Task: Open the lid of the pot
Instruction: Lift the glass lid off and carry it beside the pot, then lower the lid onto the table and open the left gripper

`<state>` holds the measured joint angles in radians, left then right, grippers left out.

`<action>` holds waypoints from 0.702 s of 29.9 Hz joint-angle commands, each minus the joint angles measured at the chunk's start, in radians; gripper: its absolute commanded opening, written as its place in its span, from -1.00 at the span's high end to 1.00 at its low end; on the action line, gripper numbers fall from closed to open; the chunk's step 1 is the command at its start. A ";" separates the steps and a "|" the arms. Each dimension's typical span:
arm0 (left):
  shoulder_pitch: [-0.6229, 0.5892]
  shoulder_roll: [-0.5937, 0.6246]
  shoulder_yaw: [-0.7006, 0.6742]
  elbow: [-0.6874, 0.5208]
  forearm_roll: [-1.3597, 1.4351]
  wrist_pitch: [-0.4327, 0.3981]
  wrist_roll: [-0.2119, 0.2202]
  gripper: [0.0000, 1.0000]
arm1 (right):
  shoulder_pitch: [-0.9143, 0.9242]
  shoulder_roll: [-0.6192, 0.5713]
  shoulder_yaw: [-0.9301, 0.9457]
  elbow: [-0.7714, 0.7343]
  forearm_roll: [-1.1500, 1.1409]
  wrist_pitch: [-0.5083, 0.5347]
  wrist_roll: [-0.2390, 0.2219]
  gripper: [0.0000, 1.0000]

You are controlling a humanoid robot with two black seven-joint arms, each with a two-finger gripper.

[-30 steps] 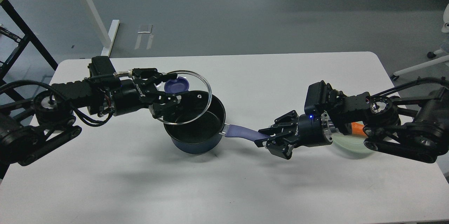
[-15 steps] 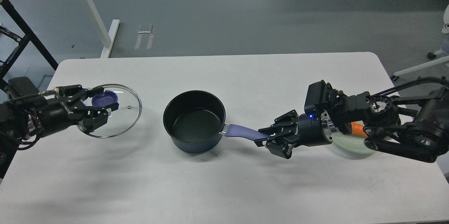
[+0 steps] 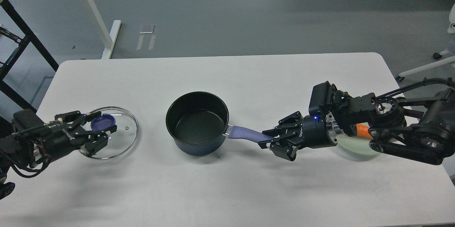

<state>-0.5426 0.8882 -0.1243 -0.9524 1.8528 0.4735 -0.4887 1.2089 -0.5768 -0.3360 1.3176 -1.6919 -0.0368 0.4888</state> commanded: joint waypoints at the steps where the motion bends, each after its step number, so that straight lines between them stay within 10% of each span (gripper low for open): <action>1: 0.009 -0.008 0.000 0.017 -0.001 0.005 0.000 0.27 | 0.000 -0.003 0.000 0.000 0.000 0.000 0.000 0.36; 21: 0.033 -0.011 -0.002 0.034 -0.007 0.014 0.000 -0.40 | 0.000 0.000 0.000 0.000 0.000 0.000 0.000 0.36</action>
<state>-0.5131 0.8774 -0.1246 -0.9215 1.8467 0.4880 -0.4885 1.2083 -0.5787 -0.3360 1.3176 -1.6919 -0.0372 0.4887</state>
